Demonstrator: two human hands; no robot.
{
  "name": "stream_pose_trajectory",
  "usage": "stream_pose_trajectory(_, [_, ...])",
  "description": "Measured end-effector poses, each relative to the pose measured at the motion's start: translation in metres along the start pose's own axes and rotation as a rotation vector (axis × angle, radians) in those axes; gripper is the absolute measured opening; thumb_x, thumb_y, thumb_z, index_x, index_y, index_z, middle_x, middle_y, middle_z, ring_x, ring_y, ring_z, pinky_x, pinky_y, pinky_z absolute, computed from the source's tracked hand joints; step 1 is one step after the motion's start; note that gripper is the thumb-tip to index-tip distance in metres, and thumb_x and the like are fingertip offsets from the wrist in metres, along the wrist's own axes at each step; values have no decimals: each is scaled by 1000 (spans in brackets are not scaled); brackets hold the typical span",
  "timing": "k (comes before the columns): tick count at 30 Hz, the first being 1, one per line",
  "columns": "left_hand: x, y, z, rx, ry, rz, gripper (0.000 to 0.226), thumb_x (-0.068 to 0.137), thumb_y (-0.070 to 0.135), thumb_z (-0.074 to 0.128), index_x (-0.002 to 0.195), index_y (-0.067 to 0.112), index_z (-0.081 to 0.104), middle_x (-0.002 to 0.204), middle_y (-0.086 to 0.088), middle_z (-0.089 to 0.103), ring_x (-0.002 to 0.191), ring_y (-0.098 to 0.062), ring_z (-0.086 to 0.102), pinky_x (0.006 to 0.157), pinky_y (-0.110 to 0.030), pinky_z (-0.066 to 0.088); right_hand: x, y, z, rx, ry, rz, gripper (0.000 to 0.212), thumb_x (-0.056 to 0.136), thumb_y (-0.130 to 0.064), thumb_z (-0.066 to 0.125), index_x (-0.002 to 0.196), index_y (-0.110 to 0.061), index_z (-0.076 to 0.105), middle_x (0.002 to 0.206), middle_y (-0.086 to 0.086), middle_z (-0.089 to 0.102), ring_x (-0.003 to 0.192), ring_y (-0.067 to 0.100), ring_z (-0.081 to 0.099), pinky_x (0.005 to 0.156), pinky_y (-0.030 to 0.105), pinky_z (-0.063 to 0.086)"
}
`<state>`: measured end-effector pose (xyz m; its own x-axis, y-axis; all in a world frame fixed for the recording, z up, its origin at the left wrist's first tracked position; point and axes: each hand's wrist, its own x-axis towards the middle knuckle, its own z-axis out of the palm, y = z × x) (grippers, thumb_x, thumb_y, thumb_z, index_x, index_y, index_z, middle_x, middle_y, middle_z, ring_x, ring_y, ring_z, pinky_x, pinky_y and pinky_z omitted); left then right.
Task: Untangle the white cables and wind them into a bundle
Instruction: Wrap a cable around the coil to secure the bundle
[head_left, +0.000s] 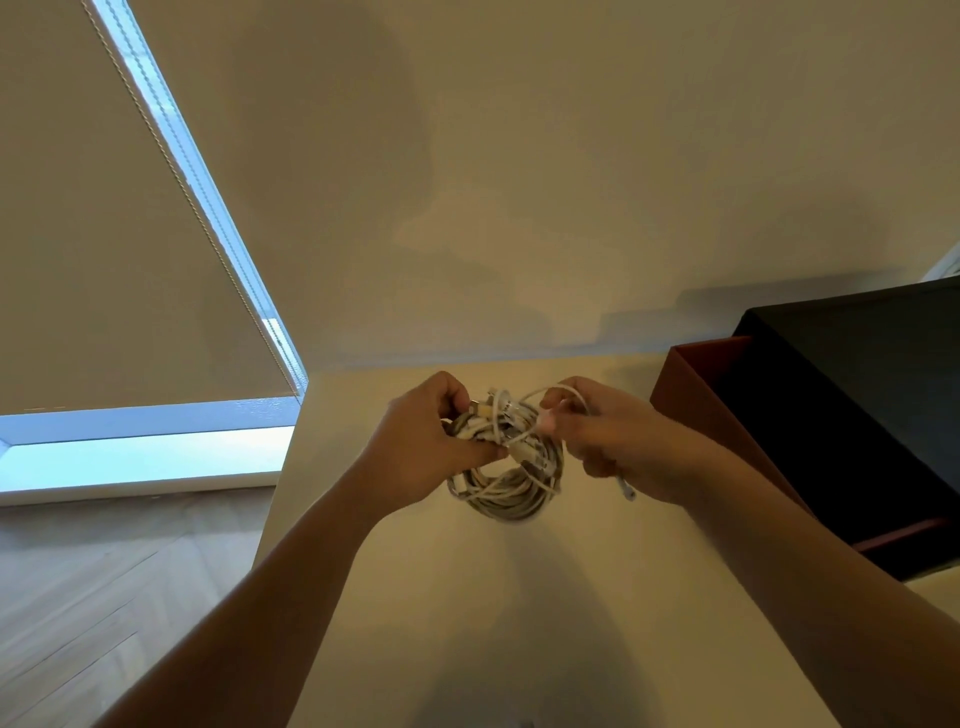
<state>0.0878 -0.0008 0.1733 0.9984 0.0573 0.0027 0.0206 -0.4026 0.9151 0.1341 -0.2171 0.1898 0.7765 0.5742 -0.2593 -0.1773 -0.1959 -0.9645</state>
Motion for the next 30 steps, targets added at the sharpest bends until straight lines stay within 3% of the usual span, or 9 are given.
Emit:
stream_pose_trajectory(3, [-2, 8, 1, 134, -64, 28, 43, 59, 18, 88, 77, 22, 50, 71, 5, 64, 53, -6, 49, 52, -25, 43, -4, -2, 8, -183, -107, 69, 55, 75, -27, 79, 118, -12, 49, 89, 9, 54, 59, 9, 36, 49, 25, 26])
stream_pose_trajectory(7, [-6, 15, 6, 95, 55, 46, 51, 62, 14, 89, 95, 27, 52, 84, 9, 68, 61, 2, 62, 55, -15, 49, -3, 3, 16, -51, 13, 21, 40, 83, -15, 71, 112, -1, 47, 61, 0, 51, 48, 10, 29, 46, 27, 20])
stream_pose_trajectory(11, [-9, 15, 10, -129, 202, -45, 53, 71, 22, 84, 111, 31, 50, 92, 9, 68, 71, -5, 67, 66, -26, 56, 1, 13, 19, 251, 148, -15, 25, 89, -14, 62, 109, -8, 48, 56, -2, 42, 44, 10, 22, 47, 29, 14])
stream_pose_trajectory(15, [-10, 17, 4, -460, -44, -297, 29, 90, 39, 59, 108, 17, 62, 85, 1, 70, 76, -11, 67, 77, -33, 57, -1, 21, 18, 420, 165, 1, 36, 85, -20, 62, 116, -17, 45, 56, -5, 43, 42, 7, 21, 41, 21, 19])
stream_pose_trajectory(18, [-12, 15, 3, -520, -199, -332, 45, 83, 52, 50, 107, 19, 68, 83, -3, 71, 78, -14, 66, 75, -33, 53, -6, 22, 20, 402, 105, 16, 55, 72, -26, 65, 122, -7, 49, 60, -2, 45, 40, 5, 23, 39, 19, 21])
stream_pose_trajectory(21, [-13, 14, 2, -568, -237, -307, 45, 79, 47, 55, 108, 16, 67, 79, -1, 70, 75, -14, 64, 74, -33, 53, -10, 20, 22, 422, 98, 31, 59, 78, -24, 62, 129, 2, 46, 67, 1, 49, 39, 4, 23, 38, 17, 22])
stream_pose_trajectory(24, [-13, 14, 3, -525, -254, -268, 33, 82, 33, 62, 109, 15, 66, 84, -3, 71, 80, -14, 66, 75, -32, 56, -13, 17, 22, 417, 122, 45, 40, 89, -18, 55, 126, -1, 50, 64, -3, 59, 39, 3, 25, 38, 16, 22])
stream_pose_trajectory(27, [-14, 14, 6, -439, -216, -190, 26, 85, 13, 67, 111, 15, 65, 104, -14, 71, 90, -19, 69, 81, -34, 57, -14, 13, 23, 420, 121, 43, 21, 94, -17, 51, 113, -7, 52, 57, -7, 57, 39, 3, 23, 38, 16, 20])
stream_pose_trajectory(30, [-15, 13, 10, -406, -163, -172, 23, 88, 12, 66, 111, 17, 65, 106, -13, 71, 96, -24, 69, 86, -39, 57, -13, 15, 24, 447, 131, 45, 16, 93, -18, 53, 104, -8, 50, 58, -4, 56, 38, 4, 24, 36, 16, 22])
